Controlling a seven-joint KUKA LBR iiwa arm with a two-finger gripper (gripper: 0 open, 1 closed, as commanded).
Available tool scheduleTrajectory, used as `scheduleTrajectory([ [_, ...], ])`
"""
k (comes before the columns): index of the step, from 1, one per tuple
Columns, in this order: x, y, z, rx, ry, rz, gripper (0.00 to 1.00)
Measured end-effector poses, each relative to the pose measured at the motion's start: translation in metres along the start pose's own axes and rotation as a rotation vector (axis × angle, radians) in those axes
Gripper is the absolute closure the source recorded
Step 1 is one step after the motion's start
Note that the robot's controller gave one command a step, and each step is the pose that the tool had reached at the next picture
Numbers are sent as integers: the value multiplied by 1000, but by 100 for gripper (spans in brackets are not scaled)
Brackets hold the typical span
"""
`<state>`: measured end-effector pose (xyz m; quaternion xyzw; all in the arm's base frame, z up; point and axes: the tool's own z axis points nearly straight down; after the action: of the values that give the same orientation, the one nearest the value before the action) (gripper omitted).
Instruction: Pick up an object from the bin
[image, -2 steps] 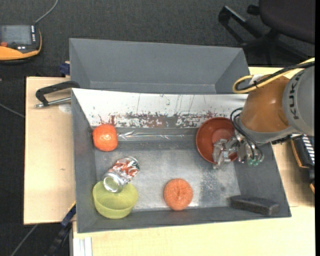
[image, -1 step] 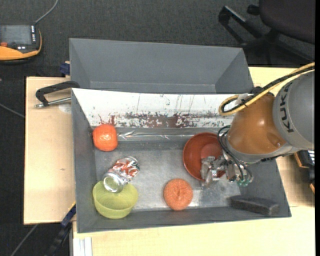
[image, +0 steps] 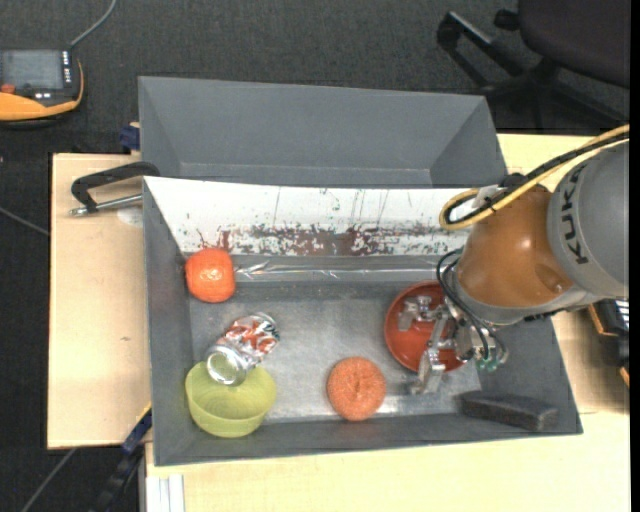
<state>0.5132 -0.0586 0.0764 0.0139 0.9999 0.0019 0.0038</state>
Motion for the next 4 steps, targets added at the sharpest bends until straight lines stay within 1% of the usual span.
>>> scheduleTrajectory([
  [1, 0, 0, 0, 0, 0, 0, 100],
  [2, 13, 20, 6, -1, -1, -325, 100],
  [3, 13, 20, 6, 0, -1, -325, 0],
  [4, 13, 20, 5, 0, -2, -325, 100],
])
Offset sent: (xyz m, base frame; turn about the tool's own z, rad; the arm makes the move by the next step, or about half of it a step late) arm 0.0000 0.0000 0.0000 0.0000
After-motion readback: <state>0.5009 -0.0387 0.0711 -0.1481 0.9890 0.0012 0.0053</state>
